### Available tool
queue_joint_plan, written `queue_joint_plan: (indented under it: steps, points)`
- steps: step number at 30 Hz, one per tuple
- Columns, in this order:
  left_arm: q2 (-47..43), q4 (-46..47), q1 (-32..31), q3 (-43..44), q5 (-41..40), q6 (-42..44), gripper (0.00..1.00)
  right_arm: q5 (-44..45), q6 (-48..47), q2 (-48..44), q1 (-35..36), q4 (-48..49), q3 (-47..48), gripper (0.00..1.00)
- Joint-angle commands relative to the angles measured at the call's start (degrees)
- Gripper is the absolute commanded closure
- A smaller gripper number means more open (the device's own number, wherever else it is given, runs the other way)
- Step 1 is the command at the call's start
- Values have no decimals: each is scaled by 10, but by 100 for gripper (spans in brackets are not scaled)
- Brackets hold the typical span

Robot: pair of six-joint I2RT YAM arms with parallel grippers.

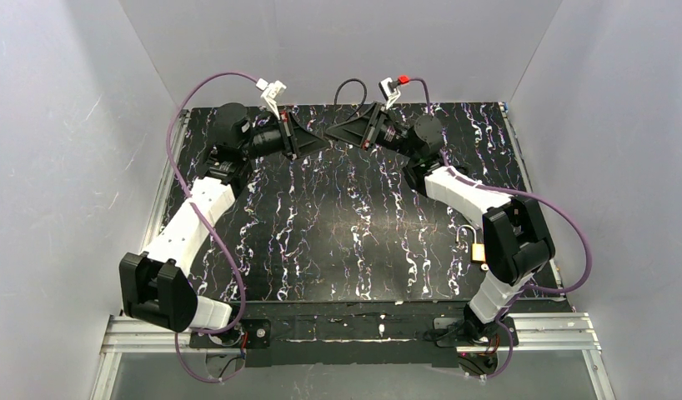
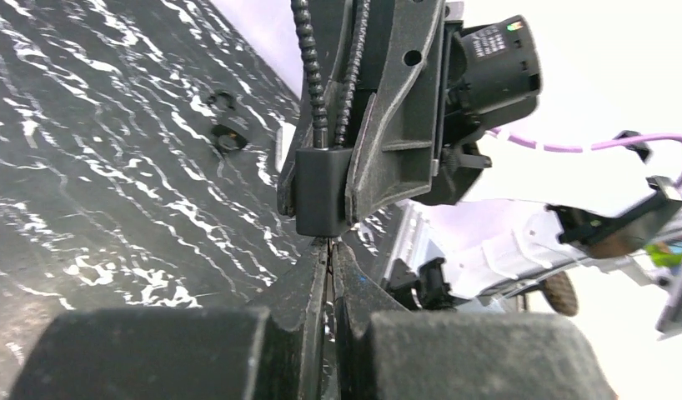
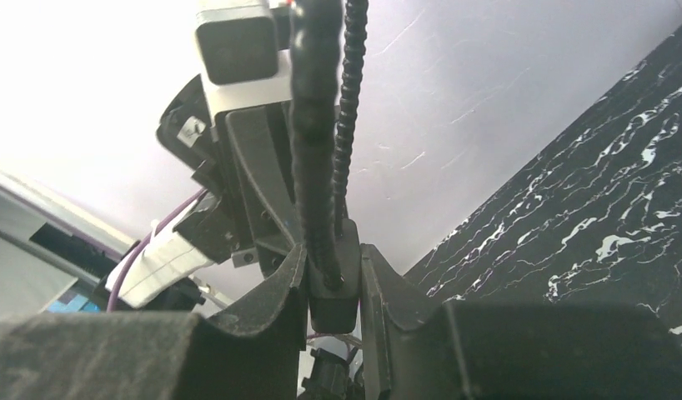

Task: Lock with the key
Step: Lock the lock.

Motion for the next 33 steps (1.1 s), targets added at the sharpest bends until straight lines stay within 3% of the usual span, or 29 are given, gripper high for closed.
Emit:
queue_joint_plan:
  steps: [1,9,25,30,33]
  points:
    - [8,129,1,-27,80,-102,100,-36,44,-10,8,164,-15,99]
    - [-1,196,2,-56,121,-145,100,-47,83,-10,8,234,-29,99]
    - [-21,196,-6,-120,167,-164,100,-56,90,5,-3,242,26,99]
    - [-43,197,-3,-111,156,-130,100,-56,50,-5,-3,187,25,99]
    - [-49,182,14,-65,158,-109,76,-77,20,-10,-3,146,44,99]
